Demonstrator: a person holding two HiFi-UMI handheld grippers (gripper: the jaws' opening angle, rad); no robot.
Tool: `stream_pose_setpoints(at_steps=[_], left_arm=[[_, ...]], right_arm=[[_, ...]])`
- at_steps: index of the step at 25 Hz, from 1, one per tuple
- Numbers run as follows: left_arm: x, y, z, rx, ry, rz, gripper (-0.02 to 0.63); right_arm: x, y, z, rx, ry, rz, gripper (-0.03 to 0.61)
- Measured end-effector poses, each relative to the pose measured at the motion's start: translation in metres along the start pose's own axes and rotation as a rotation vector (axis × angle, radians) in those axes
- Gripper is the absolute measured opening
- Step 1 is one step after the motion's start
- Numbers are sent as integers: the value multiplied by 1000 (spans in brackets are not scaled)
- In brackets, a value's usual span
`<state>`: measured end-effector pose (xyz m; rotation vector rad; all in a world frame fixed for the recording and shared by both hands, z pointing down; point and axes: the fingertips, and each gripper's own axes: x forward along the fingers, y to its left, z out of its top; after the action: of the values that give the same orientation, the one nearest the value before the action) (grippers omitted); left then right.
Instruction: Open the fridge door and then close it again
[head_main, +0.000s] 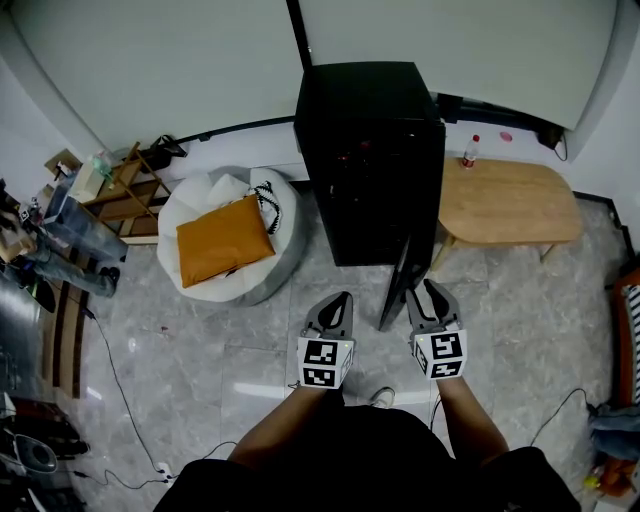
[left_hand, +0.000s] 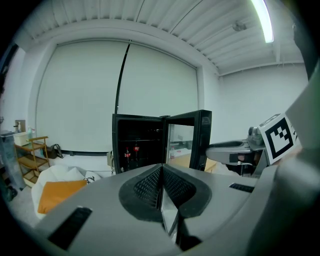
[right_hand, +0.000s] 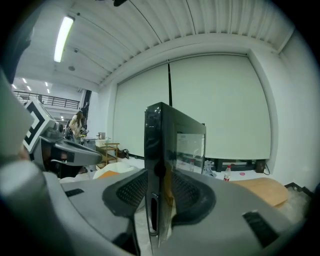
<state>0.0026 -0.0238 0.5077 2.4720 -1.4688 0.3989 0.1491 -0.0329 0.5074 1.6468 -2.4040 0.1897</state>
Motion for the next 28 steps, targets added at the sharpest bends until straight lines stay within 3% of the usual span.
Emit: stream_pose_setpoints(at_steps=[28], left_arm=[[35,44,-1,-38,26,-6,23]], right_arm=[[40,31,13,-7,0,61,147]])
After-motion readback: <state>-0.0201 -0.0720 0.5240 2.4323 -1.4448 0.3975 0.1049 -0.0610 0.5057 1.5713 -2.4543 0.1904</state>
